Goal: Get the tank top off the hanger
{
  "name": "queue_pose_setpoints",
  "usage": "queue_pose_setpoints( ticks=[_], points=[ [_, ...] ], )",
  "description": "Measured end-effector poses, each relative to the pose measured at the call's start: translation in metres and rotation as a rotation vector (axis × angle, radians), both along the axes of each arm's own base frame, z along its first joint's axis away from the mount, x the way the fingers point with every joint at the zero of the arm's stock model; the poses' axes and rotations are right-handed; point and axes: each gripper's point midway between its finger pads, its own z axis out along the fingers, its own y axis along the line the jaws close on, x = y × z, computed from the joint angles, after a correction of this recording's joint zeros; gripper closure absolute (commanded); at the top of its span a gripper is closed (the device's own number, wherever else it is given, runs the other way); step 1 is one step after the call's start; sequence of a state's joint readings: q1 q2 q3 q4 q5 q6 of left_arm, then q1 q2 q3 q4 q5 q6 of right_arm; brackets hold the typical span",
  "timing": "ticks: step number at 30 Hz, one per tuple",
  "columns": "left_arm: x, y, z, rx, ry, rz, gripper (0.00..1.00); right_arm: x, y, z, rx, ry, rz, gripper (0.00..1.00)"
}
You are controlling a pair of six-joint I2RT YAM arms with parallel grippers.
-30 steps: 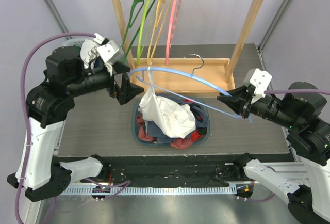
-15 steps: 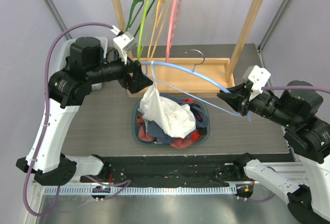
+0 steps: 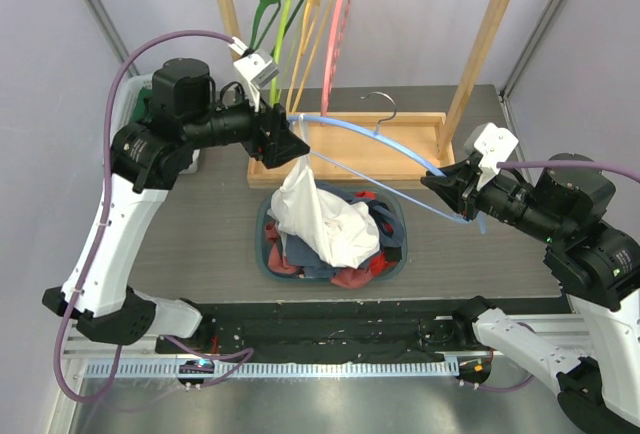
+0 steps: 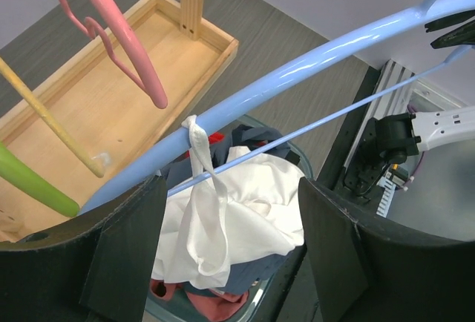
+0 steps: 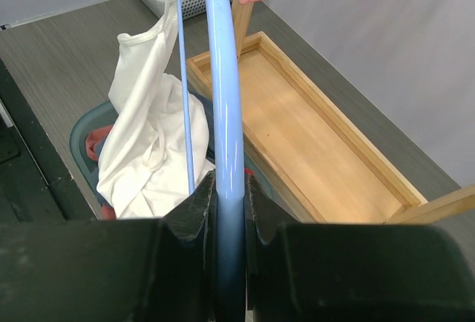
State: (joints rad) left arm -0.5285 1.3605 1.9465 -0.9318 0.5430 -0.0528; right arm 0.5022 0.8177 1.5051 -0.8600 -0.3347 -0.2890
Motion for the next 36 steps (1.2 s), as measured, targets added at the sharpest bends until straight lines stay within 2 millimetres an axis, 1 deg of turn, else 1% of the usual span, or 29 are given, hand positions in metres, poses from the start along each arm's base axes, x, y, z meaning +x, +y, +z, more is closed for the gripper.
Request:
queue_pose_setpoints(
  ticks=[5, 7, 8, 9, 12, 15, 19, 25, 28, 29, 31, 32, 34, 35, 36],
  points=[
    [0.002, -0.004, -0.004, 0.007, 0.010, -0.007, 0.27, 0.001, 0.000, 0.000, 0.000, -0.001, -0.004, 0.99],
    [0.003, -0.005, -0.005, 0.009, 0.011, -0.009, 0.30, 0.001, 0.000, 0.001, 0.001, -0.003, -0.004, 0.99],
    [0.003, -0.005, -0.004, 0.009, 0.010, -0.010, 0.32, 0.001, 0.000, 0.001, 0.002, -0.005, -0.004, 0.99],
    [0.004, -0.006, -0.004, 0.009, 0.009, -0.012, 0.40, 0.001, 0.000, 0.002, 0.003, -0.005, -0.004, 0.99],
    [0.004, -0.010, -0.003, 0.009, 0.008, -0.021, 0.48, 0.001, 0.000, 0.002, 0.006, -0.005, -0.004, 0.99],
    [0.005, -0.016, -0.004, 0.013, 0.005, -0.038, 0.50, 0.001, 0.000, 0.002, 0.008, -0.006, -0.003, 0.99],
    [0.004, -0.022, -0.008, 0.026, 0.004, -0.058, 0.55, 0.001, 0.001, 0.003, 0.011, -0.007, -0.002, 0.99],
    [0.006, -0.023, -0.010, 0.038, -0.005, -0.053, 0.63, 0.001, 0.001, 0.003, 0.011, -0.007, -0.002, 0.99],
    [0.007, -0.022, -0.010, 0.041, -0.006, -0.045, 0.68, 0.001, 0.001, 0.003, 0.012, -0.006, -0.002, 0.99],
    [0.008, -0.022, -0.010, 0.042, -0.007, -0.043, 0.73, 0.001, 0.001, 0.003, 0.011, -0.006, -0.002, 0.99],
    [0.008, -0.021, -0.010, 0.043, -0.008, -0.039, 0.78, 0.001, 0.001, 0.003, 0.012, -0.005, -0.002, 0.99],
    [0.008, -0.021, -0.010, 0.044, -0.009, -0.036, 0.84, 0.001, 0.001, 0.003, 0.013, -0.004, -0.002, 0.99],
    [0.009, -0.020, -0.011, 0.046, -0.010, -0.031, 0.90, 0.000, 0.001, 0.003, 0.015, -0.002, -0.001, 0.99],
    [0.010, -0.020, -0.011, 0.049, -0.015, -0.028, 0.97, 0.000, 0.001, 0.003, 0.017, -0.002, 0.000, 0.99],
    [0.010, -0.019, -0.011, 0.052, -0.018, -0.026, 1.00, 0.000, 0.001, 0.003, 0.018, 0.000, 0.001, 0.99]
  ],
)
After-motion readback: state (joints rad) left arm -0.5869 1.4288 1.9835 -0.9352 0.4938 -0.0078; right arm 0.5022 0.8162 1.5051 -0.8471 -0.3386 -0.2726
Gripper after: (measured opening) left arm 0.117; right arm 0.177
